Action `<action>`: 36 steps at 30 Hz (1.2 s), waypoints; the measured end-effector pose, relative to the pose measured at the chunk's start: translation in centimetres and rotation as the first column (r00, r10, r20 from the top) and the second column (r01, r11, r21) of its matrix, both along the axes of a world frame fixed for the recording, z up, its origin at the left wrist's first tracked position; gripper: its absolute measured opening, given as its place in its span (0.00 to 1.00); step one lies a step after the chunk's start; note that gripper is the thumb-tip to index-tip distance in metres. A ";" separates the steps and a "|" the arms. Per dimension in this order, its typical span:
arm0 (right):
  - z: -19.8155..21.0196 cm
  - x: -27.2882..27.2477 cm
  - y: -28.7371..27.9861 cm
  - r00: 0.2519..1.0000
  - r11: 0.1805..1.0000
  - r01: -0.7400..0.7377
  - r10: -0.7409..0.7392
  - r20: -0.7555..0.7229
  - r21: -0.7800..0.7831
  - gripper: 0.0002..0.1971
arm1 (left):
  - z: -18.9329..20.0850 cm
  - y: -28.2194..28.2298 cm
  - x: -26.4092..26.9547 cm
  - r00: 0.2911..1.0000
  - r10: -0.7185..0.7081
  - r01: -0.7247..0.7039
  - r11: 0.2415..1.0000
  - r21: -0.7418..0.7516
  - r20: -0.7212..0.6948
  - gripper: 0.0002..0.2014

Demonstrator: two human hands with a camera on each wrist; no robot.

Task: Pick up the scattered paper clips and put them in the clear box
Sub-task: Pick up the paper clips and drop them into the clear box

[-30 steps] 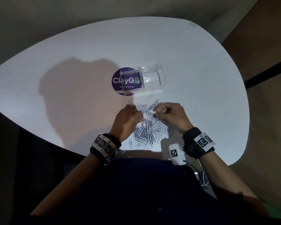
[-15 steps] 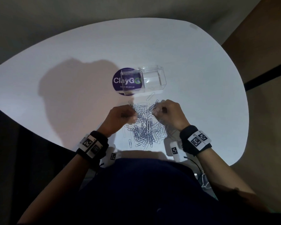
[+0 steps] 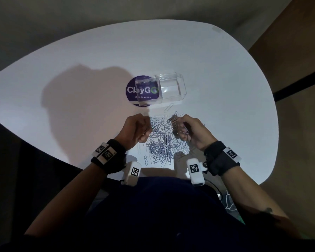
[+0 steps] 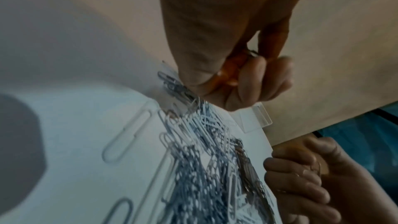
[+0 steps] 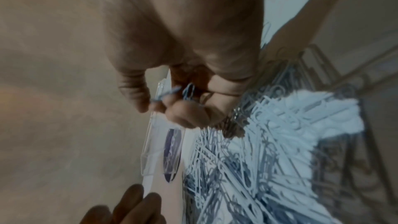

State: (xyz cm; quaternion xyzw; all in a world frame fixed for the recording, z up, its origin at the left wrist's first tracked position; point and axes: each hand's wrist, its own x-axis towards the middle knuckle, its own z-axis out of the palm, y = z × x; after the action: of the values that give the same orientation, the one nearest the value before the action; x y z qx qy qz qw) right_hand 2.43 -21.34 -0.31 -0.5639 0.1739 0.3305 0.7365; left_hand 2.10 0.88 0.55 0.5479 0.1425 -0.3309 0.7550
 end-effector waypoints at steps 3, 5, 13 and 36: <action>-0.3 -0.3 0.5 0.992 0.995 0.005 0.008 0.128 -0.099 0.15 | -0.5 -0.3 -0.2 0.998 -0.049 0.044 0.989 0.139 0.028 0.16; -0.4 -0.2 0.6 0.985 0.991 0.025 -0.002 0.173 -0.129 0.19 | -0.8 -0.2 -0.3 0.995 -0.073 0.058 0.980 0.189 0.072 0.16; -0.5 0.6 -0.3 0.982 0.969 0.009 0.038 0.187 -0.245 0.23 | -0.6 -0.4 -0.8 0.869 -0.409 0.143 0.747 0.650 0.279 0.09; -1.8 0.4 -0.9 0.851 0.780 -0.056 0.364 0.379 -0.623 0.08 | -2.6 -1.1 -1.2 0.658 -0.613 -0.064 0.534 0.843 0.438 0.04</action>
State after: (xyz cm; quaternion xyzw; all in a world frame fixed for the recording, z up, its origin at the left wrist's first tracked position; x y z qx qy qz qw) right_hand 2.84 -22.24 -2.10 -0.8441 0.0135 0.1922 0.5003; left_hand 0.86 -0.18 -2.06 0.9225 -0.1168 -0.1230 0.3467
